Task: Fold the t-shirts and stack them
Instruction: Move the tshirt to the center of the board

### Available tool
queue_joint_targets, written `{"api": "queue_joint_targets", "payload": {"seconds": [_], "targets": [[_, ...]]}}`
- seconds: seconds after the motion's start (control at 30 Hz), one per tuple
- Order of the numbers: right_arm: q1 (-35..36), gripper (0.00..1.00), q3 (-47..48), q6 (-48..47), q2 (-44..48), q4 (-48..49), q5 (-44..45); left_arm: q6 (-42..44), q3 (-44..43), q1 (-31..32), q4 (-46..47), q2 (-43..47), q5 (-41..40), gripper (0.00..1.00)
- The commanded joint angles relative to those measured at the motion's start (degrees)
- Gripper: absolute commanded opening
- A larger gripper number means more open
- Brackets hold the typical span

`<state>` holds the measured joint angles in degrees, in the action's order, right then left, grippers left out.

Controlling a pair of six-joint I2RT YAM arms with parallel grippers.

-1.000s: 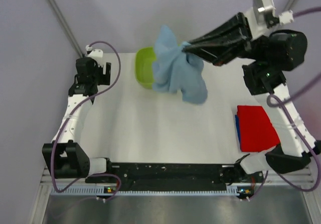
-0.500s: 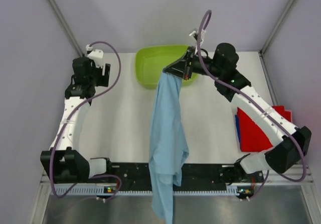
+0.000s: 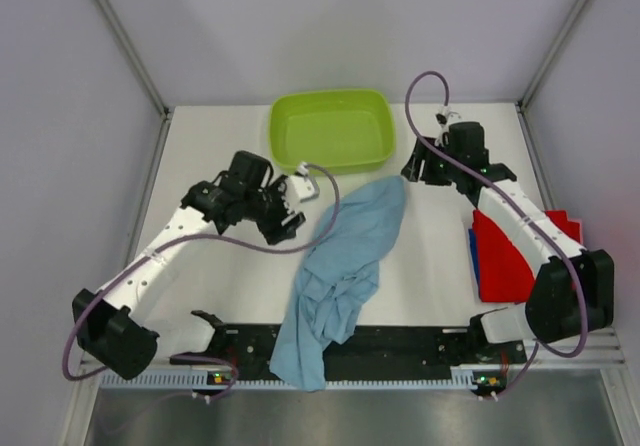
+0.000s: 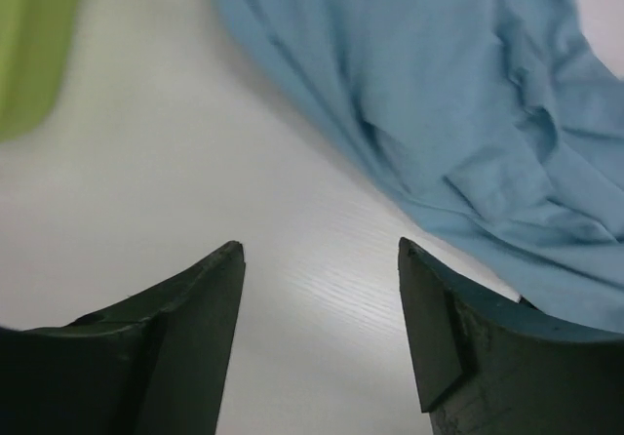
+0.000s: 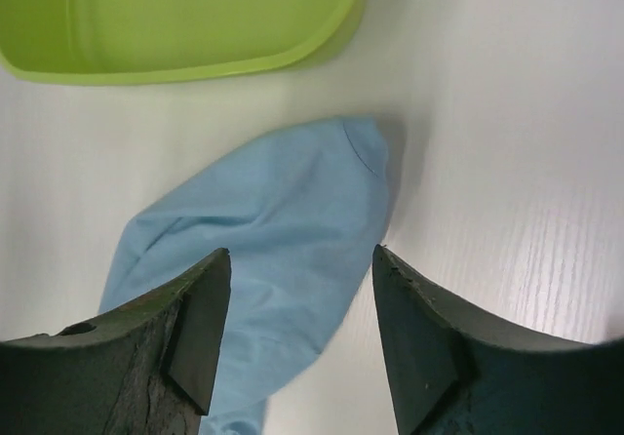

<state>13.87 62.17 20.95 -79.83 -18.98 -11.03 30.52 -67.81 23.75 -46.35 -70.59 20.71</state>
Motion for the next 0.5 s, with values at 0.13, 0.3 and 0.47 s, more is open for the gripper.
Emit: {"api": "queue_joint_targets", "payload": {"seconds": [0.13, 0.3, 0.47], "targets": [[10.47, 0.62, -2.57, -7.35, 4.61, -1.76, -5.67, 11.49, 15.06, 19.31, -10.18, 3.62, 6.19, 0.98], [13.02, 0.71, -7.50, 0.23, -2.86, 1.57, -2.69, 7.54, 21.75, 28.96, 0.19, 1.78, 2.94, 0.98], [15.93, 0.75, -8.21, 0.32, -10.85, 4.48, 2.05, 6.92, 24.65, 36.01, 5.02, -2.44, 0.66, 0.98]]}}
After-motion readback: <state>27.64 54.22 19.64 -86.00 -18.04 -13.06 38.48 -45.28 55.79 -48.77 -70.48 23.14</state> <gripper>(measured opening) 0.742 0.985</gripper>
